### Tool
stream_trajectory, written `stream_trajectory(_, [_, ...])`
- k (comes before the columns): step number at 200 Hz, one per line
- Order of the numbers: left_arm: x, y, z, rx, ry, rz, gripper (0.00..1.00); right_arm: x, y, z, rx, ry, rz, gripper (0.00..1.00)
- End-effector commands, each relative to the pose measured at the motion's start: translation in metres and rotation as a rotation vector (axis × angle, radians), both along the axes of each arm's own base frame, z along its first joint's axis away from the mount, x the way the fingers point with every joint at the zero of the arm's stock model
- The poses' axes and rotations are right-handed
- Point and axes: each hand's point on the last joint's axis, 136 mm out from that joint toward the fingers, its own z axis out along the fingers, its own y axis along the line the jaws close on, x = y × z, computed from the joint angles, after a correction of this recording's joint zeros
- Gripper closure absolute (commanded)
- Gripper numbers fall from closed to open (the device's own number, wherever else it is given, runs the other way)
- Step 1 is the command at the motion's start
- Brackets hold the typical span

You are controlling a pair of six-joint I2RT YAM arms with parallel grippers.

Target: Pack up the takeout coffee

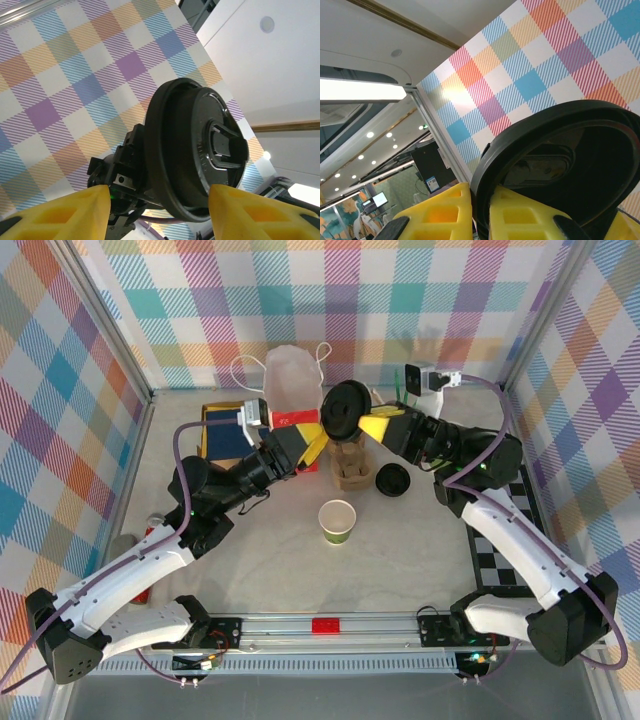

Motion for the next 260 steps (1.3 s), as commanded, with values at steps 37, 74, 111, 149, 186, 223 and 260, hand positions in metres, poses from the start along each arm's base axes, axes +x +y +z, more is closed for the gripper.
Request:
stream_trajectory(37, [-0.013,0.007,0.029,-0.091,-0.055,-0.021,0.52,-0.009,-0.002,0.002,0.045,-0.031,0.014,0.88])
stream_trajectory(74, [-0.012,0.007,0.028,-0.099,-0.054,-0.022,0.55,-0.009,-0.002,0.001,0.051,-0.032,0.012,0.89])
stream_trajectory(111, [-0.012,0.008,0.025,-0.099,-0.048,-0.018,0.53,-0.013,-0.003,0.006,0.058,-0.050,0.016,0.90])
stream_trajectory(149, [-0.015,0.012,0.025,-0.116,-0.050,-0.021,0.50,-0.014,-0.004,0.011,0.068,-0.064,0.017,0.90])
stream_trajectory(186, [-0.016,0.013,0.020,-0.126,-0.040,-0.031,0.48,-0.022,-0.007,0.026,0.084,-0.103,0.028,0.90])
stream_trajectory(223, [-0.015,0.013,0.024,-0.178,-0.039,-0.054,0.48,-0.030,-0.009,0.040,0.110,-0.136,0.046,0.90])
stream_trajectory(260, [-0.020,0.011,0.042,-0.279,-0.067,-0.123,0.53,-0.043,-0.006,0.048,0.143,-0.173,0.086,0.90])
